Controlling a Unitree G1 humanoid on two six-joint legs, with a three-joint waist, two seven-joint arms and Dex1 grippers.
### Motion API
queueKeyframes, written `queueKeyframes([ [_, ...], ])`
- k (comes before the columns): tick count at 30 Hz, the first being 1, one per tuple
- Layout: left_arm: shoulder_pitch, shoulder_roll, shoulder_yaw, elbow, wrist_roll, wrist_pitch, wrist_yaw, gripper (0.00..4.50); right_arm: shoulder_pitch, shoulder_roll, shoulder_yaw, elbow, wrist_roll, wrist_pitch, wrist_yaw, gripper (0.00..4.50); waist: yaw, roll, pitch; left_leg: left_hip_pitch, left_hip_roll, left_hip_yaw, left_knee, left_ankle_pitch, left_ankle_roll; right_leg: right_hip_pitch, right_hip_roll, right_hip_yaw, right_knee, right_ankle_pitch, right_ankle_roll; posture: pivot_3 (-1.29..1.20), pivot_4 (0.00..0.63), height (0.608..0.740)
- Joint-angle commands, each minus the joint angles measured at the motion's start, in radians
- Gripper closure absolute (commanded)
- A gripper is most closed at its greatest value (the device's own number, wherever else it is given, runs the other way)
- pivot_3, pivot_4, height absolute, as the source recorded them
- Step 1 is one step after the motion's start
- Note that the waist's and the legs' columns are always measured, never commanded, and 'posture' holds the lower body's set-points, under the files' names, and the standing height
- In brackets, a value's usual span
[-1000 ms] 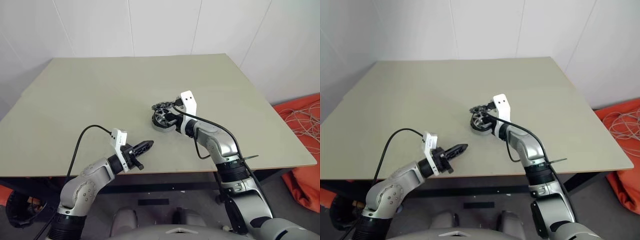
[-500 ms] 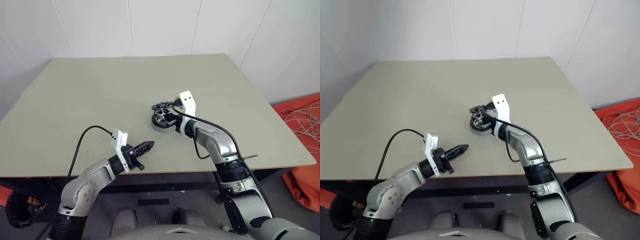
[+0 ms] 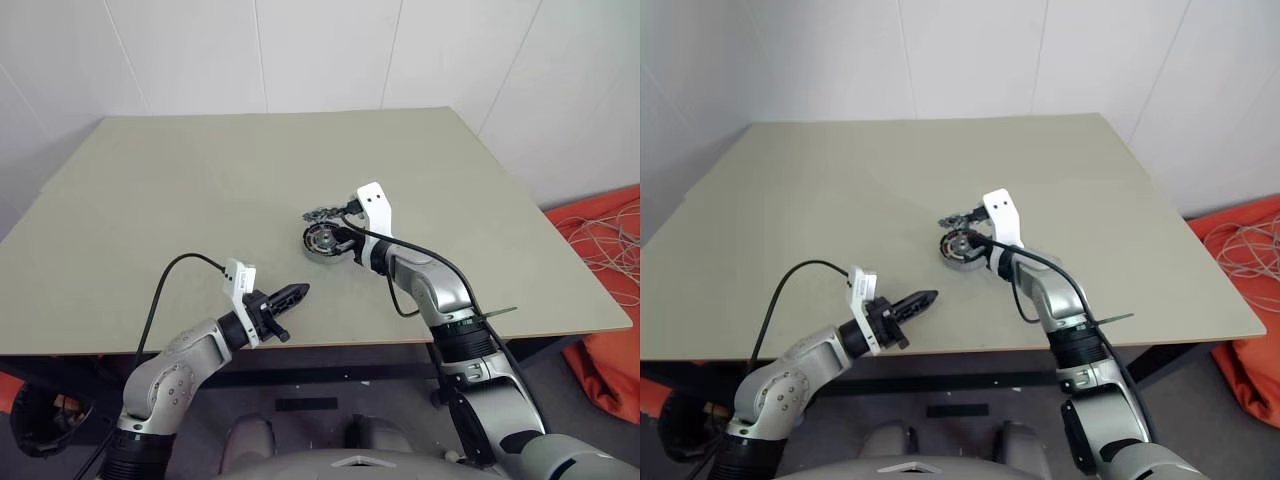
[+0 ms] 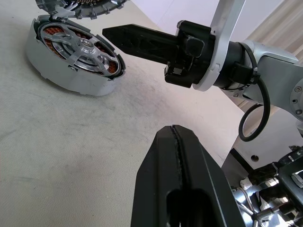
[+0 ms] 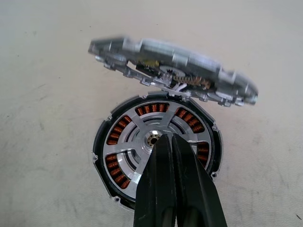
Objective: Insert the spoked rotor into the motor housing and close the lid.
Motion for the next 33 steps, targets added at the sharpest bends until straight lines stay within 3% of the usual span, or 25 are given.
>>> queueKeyframes([
  [1, -0.003, -0.003, 0.012, -0.041, -0.019, -0.001, -0.001, 4.48, -0.030, -0.001, -0.020, -0.027, 0.011, -0.015, 0.011, 4.50, 0.000, 0.000, 0.000, 0.000, 0.000, 0.000, 0.000, 0.000, 0.000, 0.000, 0.000, 0.000, 0.000, 0.000, 0.000, 0.00, 0.000, 0.740],
  [9, 0.003, -0.003, 0.013, -0.048, -0.020, -0.001, 0.001, 4.48, 0.022, -0.020, -0.039, -0.210, 0.160, 0.039, 0.161, 4.50, 0.001, 0.001, 0.000, 0.000, 0.000, 0.000, 0.000, 0.000, 0.001, 0.000, 0.000, 0.000, 0.000, 0.000, 0.000, 0.00, 0.000, 0.740],
  [17, 0.003, -0.002, 0.013, -0.048, -0.020, 0.000, 0.001, 4.48, -0.023, 0.011, 0.063, -0.052, 0.039, -0.045, 0.105, 4.50, -0.001, 0.001, 0.001, 0.002, 0.001, 0.000, 0.000, 0.001, -0.001, 0.001, 0.000, 0.000, 0.001, -0.003, 0.005, 0.00, 0.000, 0.740],
  [33, 0.011, -0.005, 0.015, -0.055, -0.020, -0.003, 0.013, 4.48, -0.145, 0.053, 0.042, 0.234, -0.043, -0.213, 0.080, 4.50, -0.001, 0.001, 0.001, 0.000, 0.000, 0.000, 0.001, 0.000, 0.000, 0.000, 0.000, 0.000, 0.001, 0.001, -0.002, 0.00, 0.000, 0.740],
])
